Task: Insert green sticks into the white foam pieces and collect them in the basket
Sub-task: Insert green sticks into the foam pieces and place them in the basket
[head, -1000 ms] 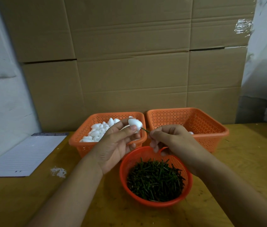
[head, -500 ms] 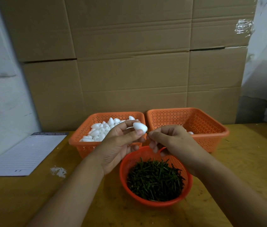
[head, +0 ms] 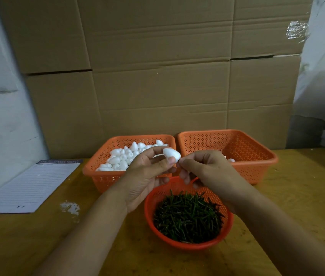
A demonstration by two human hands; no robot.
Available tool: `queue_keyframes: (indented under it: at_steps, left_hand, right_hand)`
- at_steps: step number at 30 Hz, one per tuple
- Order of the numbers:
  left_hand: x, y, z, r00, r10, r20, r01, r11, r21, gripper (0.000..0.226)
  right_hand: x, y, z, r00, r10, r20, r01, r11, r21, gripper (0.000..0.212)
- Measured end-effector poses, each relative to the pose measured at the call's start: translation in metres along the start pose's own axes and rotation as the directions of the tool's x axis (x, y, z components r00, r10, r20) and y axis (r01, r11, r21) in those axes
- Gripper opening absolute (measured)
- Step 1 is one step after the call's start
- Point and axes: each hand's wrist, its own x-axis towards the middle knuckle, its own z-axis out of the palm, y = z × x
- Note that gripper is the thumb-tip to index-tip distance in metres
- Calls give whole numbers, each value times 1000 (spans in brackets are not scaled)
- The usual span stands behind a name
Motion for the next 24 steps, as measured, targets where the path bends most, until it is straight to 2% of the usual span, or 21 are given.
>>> queue_keyframes:
  at_steps: [8, 16, 24]
  left_hand:
    - [1, 2, 1, 1000, -7, -15, 6, 1000, -21, 47]
    - [2, 1, 4, 998, -6, -68, -1, 995, -96, 53]
    - [2, 1, 4, 995, -29, -95, 19, 995, -100, 50]
  right_hand:
    - [1, 4, -1, 1000, 16, -19, -16, 1000, 22, 23]
    - [3, 7, 0, 991, -30, -131, 32, 999, 13, 13]
    - [1, 6, 2, 994, -26, -108, 28, 999, 18, 15]
